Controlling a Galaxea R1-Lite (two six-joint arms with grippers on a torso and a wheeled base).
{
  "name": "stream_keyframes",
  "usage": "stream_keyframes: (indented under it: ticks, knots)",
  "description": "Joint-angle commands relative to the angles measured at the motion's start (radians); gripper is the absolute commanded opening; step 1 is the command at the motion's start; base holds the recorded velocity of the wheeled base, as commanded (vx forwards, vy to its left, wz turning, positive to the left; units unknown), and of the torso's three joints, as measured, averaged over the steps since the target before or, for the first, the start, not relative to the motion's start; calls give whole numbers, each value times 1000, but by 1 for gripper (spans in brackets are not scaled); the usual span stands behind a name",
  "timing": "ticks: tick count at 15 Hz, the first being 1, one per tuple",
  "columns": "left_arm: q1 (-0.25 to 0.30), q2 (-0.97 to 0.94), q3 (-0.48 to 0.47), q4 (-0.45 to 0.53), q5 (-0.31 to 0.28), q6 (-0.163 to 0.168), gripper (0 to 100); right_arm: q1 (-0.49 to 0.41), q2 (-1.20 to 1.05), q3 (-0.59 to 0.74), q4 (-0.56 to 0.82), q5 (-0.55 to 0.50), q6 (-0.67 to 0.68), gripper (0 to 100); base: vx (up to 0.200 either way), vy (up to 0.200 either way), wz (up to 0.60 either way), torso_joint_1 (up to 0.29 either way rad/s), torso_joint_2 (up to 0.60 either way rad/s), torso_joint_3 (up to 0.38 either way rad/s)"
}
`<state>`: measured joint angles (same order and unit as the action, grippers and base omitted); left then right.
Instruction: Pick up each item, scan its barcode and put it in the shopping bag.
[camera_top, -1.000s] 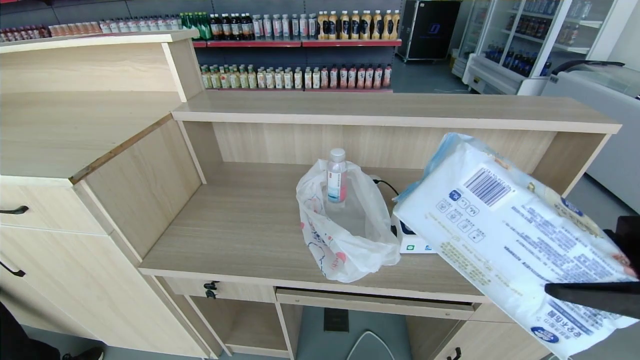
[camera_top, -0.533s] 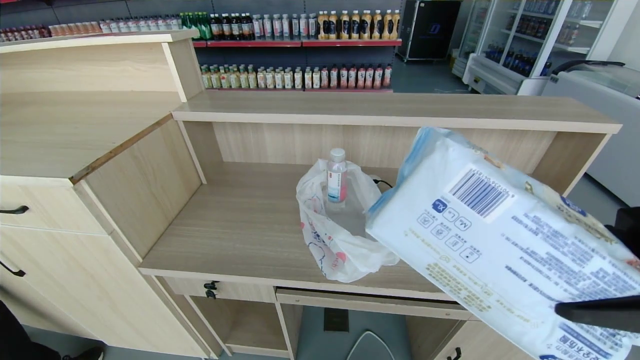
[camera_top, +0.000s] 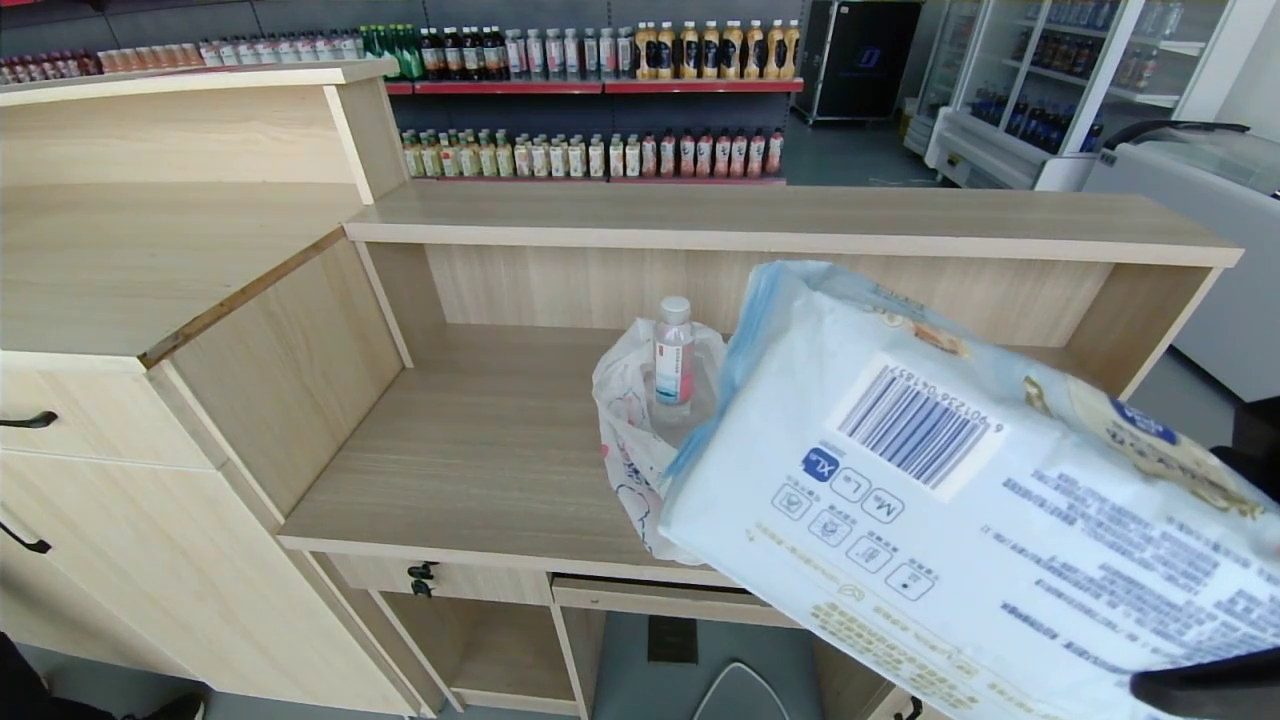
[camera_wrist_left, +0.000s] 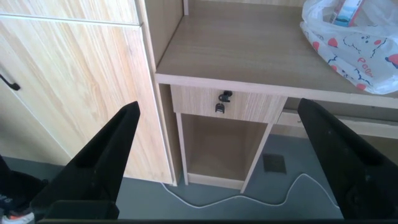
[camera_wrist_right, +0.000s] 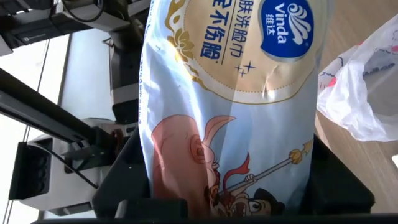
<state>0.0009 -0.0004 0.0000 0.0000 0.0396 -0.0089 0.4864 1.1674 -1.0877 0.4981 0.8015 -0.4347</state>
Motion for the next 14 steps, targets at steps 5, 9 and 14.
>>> stream_keyframes:
  ticks: [5, 9, 14]
  knots:
    - [1, 0, 0, 0, 0, 0, 100, 17, 28, -24, 2, -31, 5, 0, 0, 0, 0, 0, 0, 0]
    - [1, 0, 0, 0, 0, 0, 100, 46, 20, -41, 10, -33, 11, 0, 0, 0, 0, 0, 0, 0]
    - [1, 0, 0, 0, 0, 0, 100, 61, -17, -43, 65, -36, 10, 0, 0, 0, 0, 0, 0, 0]
